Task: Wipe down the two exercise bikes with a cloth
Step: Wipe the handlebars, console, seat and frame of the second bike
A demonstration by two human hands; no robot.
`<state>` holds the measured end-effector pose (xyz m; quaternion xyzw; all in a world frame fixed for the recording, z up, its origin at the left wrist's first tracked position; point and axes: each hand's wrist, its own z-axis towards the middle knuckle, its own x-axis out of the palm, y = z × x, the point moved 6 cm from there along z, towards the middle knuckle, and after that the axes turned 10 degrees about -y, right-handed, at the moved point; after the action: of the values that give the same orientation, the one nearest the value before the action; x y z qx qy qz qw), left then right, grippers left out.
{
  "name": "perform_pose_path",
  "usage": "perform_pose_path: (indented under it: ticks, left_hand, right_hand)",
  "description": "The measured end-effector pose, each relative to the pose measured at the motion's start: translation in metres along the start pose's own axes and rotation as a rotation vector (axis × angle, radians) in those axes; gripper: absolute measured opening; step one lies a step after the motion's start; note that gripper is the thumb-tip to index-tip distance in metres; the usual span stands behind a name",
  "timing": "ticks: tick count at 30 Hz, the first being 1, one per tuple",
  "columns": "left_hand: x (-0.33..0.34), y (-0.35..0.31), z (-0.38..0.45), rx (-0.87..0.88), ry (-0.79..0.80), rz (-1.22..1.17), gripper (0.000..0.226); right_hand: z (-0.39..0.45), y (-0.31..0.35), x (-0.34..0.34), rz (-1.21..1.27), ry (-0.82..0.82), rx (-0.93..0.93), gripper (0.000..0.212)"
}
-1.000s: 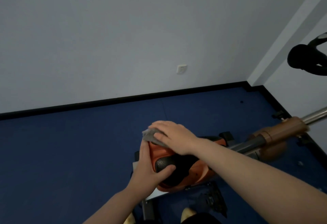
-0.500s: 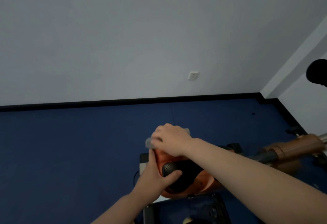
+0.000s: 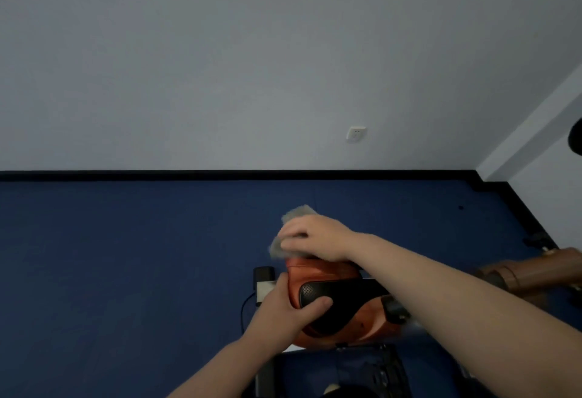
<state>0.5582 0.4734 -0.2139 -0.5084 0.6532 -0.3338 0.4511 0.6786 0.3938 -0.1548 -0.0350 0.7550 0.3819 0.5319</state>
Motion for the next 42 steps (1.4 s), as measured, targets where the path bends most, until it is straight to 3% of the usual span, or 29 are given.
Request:
perform_pose_path:
  ticks: [2, 3, 7, 10, 13, 16, 19, 24, 28, 30, 33, 39, 42]
  left_hand:
    - [0.002, 0.002, 0.0, -0.014, 0.011, -0.016, 0.072]
    - [0.002, 0.003, 0.0, -0.012, 0.007, -0.02, 0.071]
    - [0.001, 0.003, 0.001, 0.017, -0.02, -0.003, 0.08]
    - [0.0, 0.002, 0.002, 0.038, -0.031, -0.002, 0.076]
    - [0.001, -0.002, 0.0, 0.077, -0.019, -0.003, 0.102]
    - [-0.006, -0.016, 0.006, 0.212, -0.037, 0.139, 0.125]
    - [-0.01, -0.032, 0.02, 0.339, 0.025, 0.285, 0.133]
    - [-0.011, -0.034, 0.023, 0.32, 0.07, 0.29, 0.133]
    - [-0.011, -0.034, 0.021, 0.353, 0.024, 0.295, 0.132]
    - [-0.012, -0.037, 0.02, 0.391, 0.008, 0.361, 0.133]
    - [-0.012, -0.05, 0.021, 0.526, 0.009, 0.52, 0.132]
    - [-0.001, -0.071, 0.042, 0.658, 0.191, 0.846, 0.136]
    - [0.009, -0.079, 0.051, 0.706, 0.312, 0.933, 0.136]
  right_hand:
    - [0.001, -0.016, -0.002, 0.035, -0.07, 0.209, 0.034]
    - [-0.001, -0.014, -0.001, -0.031, -0.082, 0.191, 0.036]
    - [-0.028, 0.001, 0.007, -0.132, -0.044, -0.141, 0.038]
    - [-0.045, -0.026, -0.004, 0.051, -0.094, 0.101, 0.041]
    - [-0.062, -0.04, -0.003, -0.048, -0.172, 0.248, 0.045]
    - [-0.062, -0.03, 0.002, -0.161, -0.201, 0.241, 0.049]
    - [-0.064, -0.017, 0.005, -0.21, -0.181, 0.076, 0.051]
    - [-0.075, -0.053, -0.008, -0.118, -0.123, 0.397, 0.049]
    - [-0.079, -0.03, 0.0, -0.207, -0.185, 0.247, 0.052]
    - [-0.084, -0.038, -0.005, -0.177, -0.208, 0.299, 0.048]
    - [-0.082, -0.05, -0.007, -0.226, -0.303, 0.522, 0.045]
    - [-0.112, -0.053, -0.013, -0.307, -0.531, 0.43, 0.038]
    - [-0.153, -0.089, -0.021, -0.314, -0.712, 0.69, 0.034]
